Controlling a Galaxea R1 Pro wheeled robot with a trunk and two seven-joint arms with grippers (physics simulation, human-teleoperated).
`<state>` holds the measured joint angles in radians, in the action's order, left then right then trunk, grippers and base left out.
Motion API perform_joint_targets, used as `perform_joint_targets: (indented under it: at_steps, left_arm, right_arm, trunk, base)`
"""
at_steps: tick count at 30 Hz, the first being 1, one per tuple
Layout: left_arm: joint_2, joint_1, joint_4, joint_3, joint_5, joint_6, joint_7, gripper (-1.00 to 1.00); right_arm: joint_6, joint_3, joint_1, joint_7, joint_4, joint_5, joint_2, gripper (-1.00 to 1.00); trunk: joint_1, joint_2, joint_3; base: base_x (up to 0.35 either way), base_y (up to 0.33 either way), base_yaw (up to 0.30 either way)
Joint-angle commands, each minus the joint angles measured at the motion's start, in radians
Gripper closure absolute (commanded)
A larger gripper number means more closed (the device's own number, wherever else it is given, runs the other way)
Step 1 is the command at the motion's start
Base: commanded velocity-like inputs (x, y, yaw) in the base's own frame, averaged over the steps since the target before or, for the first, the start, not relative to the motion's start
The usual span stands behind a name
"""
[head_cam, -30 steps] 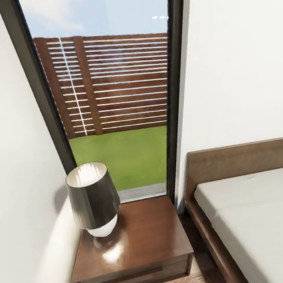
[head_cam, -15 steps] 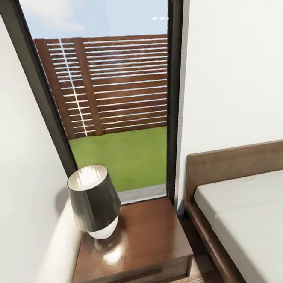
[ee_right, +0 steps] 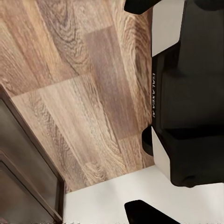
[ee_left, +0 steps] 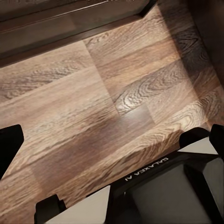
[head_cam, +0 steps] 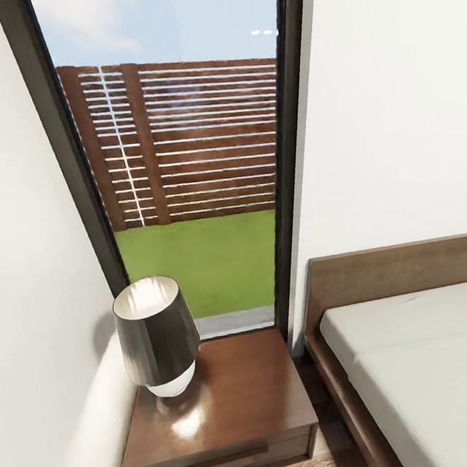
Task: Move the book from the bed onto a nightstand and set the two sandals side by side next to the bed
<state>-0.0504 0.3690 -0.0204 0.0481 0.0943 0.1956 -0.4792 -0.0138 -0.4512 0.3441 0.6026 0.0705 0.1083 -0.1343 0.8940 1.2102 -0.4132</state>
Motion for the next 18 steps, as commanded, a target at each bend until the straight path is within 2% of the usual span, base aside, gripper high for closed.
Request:
perform_joint_targets:
  at_steps: [1, 18]
  left_arm:
    - [0.0, 0.001, 0.0, 0.004, 0.01, 0.01, 0.002, -1.0]
    - [0.0, 0.001, 0.0, 0.004, 0.01, 0.01, 0.002, -1.0]
  right_arm:
    - [-0.001, -0.009, 0.001, 0.002, 0.002, 0.01, -0.001, -1.0]
    - [-0.001, -0.008, 0.001, 0.002, 0.002, 0.01, -0.001, -1.0]
  trunk:
    - [-0.004, -0.007, 0.002]
    - [-0.069, -0.126, 0.055]
  base:
    - [0.0, 0.0, 0.0]
    - [0.0, 0.0, 0.0]
